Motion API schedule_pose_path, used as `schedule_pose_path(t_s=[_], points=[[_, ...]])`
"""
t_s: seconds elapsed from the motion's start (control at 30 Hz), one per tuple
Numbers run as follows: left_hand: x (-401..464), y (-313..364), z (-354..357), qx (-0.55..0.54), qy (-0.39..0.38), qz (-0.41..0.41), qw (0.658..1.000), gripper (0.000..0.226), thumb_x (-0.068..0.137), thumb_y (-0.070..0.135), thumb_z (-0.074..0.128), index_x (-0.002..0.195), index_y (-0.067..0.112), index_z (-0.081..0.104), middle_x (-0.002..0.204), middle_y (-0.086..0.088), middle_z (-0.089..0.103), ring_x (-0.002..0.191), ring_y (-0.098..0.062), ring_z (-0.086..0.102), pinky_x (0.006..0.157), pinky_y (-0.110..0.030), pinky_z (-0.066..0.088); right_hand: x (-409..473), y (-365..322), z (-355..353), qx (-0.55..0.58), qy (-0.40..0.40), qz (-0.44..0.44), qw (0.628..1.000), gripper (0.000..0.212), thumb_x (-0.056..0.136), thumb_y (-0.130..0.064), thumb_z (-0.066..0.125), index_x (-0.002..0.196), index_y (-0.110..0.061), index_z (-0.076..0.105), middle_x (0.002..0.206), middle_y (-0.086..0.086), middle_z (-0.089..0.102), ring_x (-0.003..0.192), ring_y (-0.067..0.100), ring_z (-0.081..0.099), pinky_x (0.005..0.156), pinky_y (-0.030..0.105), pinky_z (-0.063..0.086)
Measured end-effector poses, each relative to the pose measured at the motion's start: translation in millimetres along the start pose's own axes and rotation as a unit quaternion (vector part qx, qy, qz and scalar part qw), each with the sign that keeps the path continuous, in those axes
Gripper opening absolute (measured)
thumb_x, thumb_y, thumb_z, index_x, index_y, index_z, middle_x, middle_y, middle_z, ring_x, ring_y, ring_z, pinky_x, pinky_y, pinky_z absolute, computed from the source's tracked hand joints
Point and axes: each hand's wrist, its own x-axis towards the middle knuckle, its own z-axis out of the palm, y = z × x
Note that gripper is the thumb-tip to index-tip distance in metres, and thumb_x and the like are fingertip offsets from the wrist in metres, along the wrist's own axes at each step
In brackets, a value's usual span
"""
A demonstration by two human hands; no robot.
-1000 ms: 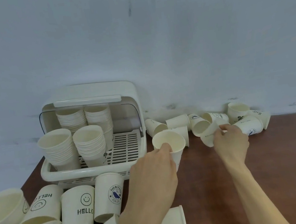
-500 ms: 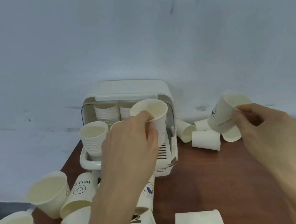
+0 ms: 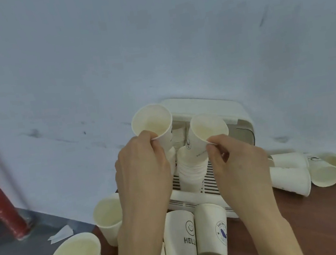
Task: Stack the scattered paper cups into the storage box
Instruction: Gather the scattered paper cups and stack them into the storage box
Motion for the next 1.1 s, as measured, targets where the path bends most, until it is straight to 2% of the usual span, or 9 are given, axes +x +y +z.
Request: schedule_pose_path(t_s=[0.13,0.23,0.4,0.47,0.6,0.8,0.87,0.97,1.1], points=[[4,-8,2,-0.009,-0.008,-0.016,1.000,0.032,0.099,0.018,0.037,0.121,0.020,0.061,0.100,-0.002,0.065,0.098,-0.026,0.056,0.081,-0.035,0.041,4,1,22,-0.010,-0.023,-0.005,1.000,0.019,0.096,-0.027,0.051,0.103,-0.024,0.069,0.071,-0.007,0.062,0.074,0.015,0.057,0.065,0.032,0.043],[5,-12,6,-0.007,-0.025,-0.029,0.999,0.034,0.099,0.017,0.037,0.125,0.020,0.058,0.110,-0.001,0.063,0.106,-0.025,0.054,0.082,-0.033,0.039,5,9,30,-0.047,-0.039,-0.015,0.998,0.020,0.097,-0.024,0.051,0.105,-0.021,0.069,0.075,-0.002,0.065,0.075,0.018,0.053,0.063,0.034,0.040],[6,-17,12,-0.002,-0.058,-0.026,0.998,0.033,0.100,0.018,0.035,0.125,0.019,0.057,0.110,-0.001,0.063,0.106,-0.024,0.053,0.083,-0.037,0.043,2,13,32,-0.117,-0.097,-0.018,0.988,0.025,0.099,-0.026,0.042,0.107,-0.020,0.065,0.079,0.001,0.062,0.080,0.023,0.052,0.062,0.037,0.042],[6,-19,14,0.006,-0.068,-0.029,0.997,0.032,0.100,0.019,0.034,0.124,0.019,0.056,0.110,-0.001,0.061,0.105,-0.024,0.053,0.082,-0.036,0.042,1,13,36,-0.123,-0.113,-0.022,0.986,0.022,0.099,-0.020,0.042,0.105,-0.018,0.063,0.076,0.003,0.061,0.076,0.026,0.053,0.061,0.039,0.044],[7,-22,17,0.014,-0.077,-0.027,0.997,0.029,0.100,0.021,0.035,0.121,0.019,0.056,0.109,-0.002,0.060,0.102,-0.025,0.053,0.083,-0.039,0.044,-2,12,45,-0.157,-0.143,-0.013,0.977,0.018,0.096,-0.011,0.043,0.104,-0.018,0.057,0.079,0.004,0.061,0.074,0.026,0.045,0.058,0.037,0.035],[10,-29,20,0.013,-0.073,-0.028,0.997,0.024,0.100,0.021,0.035,0.112,0.018,0.056,0.101,-0.002,0.061,0.094,-0.025,0.054,0.079,-0.041,0.046,-6,11,50,-0.181,-0.164,-0.005,0.970,0.025,0.097,-0.011,0.039,0.116,-0.021,0.051,0.091,0.002,0.063,0.078,0.022,0.041,0.062,0.034,0.034],[10,-31,22,0.018,-0.076,-0.029,0.997,0.024,0.100,0.021,0.035,0.112,0.018,0.056,0.102,-0.001,0.061,0.094,-0.025,0.054,0.078,-0.040,0.046,-7,10,50,-0.179,-0.167,-0.008,0.970,0.029,0.096,-0.011,0.038,0.121,-0.022,0.048,0.094,0.002,0.063,0.083,0.022,0.045,0.063,0.034,0.035],[10,-31,23,0.018,-0.085,-0.030,0.996,0.025,0.100,0.022,0.035,0.114,0.018,0.055,0.104,-0.001,0.062,0.096,-0.024,0.054,0.079,-0.040,0.046,-7,12,51,-0.167,-0.170,-0.006,0.971,0.034,0.096,-0.012,0.039,0.126,-0.023,0.047,0.100,0.003,0.064,0.094,0.025,0.053,0.070,0.036,0.043],[7,-28,25,0.014,-0.097,-0.028,0.995,0.032,0.100,0.023,0.036,0.128,0.021,0.050,0.113,0.001,0.061,0.106,-0.024,0.053,0.082,-0.038,0.045,-6,12,50,-0.147,-0.179,-0.003,0.973,0.039,0.095,-0.015,0.039,0.132,-0.024,0.044,0.105,0.004,0.065,0.102,0.027,0.053,0.076,0.038,0.047]])
